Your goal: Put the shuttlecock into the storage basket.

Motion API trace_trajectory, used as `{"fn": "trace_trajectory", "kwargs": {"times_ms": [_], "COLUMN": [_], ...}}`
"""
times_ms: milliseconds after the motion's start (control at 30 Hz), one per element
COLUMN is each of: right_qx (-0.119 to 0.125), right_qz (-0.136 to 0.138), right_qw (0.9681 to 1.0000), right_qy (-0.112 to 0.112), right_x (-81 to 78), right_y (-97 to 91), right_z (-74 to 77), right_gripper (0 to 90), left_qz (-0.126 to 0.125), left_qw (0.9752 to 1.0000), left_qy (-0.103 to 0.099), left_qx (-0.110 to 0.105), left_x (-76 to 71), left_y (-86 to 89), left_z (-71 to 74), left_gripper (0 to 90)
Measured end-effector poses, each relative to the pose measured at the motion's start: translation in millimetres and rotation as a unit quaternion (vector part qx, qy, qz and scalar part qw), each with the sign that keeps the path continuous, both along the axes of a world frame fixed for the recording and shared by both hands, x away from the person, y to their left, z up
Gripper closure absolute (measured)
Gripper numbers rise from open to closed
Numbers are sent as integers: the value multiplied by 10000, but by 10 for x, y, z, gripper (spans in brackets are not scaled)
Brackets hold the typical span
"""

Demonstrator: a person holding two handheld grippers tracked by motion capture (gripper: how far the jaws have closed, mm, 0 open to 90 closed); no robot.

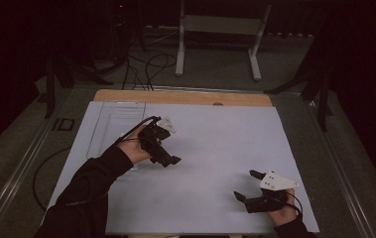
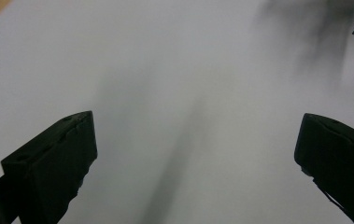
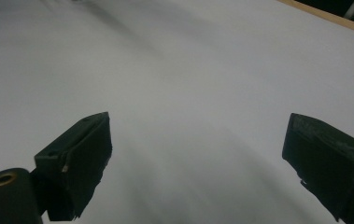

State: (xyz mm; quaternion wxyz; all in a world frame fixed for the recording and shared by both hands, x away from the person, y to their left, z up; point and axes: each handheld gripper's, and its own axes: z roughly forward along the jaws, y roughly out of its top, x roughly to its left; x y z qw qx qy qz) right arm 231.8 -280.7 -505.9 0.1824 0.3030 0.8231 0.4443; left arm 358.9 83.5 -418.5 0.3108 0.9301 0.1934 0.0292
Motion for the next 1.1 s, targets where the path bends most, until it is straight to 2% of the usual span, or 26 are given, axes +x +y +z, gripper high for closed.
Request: {"fn": "trace_trajectory", "kwargs": {"times_ms": [167,600,700,733,800,967,1100], "right_qx": [-3,3,13,6,6,12,22], "right_qz": [7,14,7,8,10,19,19], "right_qw": [10000,10000,10000,10000,10000,10000,10000], "right_qy": [-2,3,21,14,13,14,22], "right_x": [0,-2,-3,-3,-4,-3,-3], "right_y": [3,0,-1,-2,0,3,0], "right_z": [-1,2,0,1,3,1,1], "right_gripper": [81,82,82,81,82,81,82], "left_qz": [-1,-32,-40,-48,-60,-10,3], "left_qw": [10000,9996,9996,9996,9998,9995,9996], "left_qy": [39,112,99,143,84,173,182], "left_qx": [16,-263,-277,-253,-178,-271,-200], "left_x": [-19,-172,-208,-222,-249,-301,-344], "left_y": [-26,-39,-34,-36,-35,-5,14], "left_z": [-75,-206,-244,-265,-288,-333,-385], "left_gripper": [1,1,1,1,1,1,1]}}
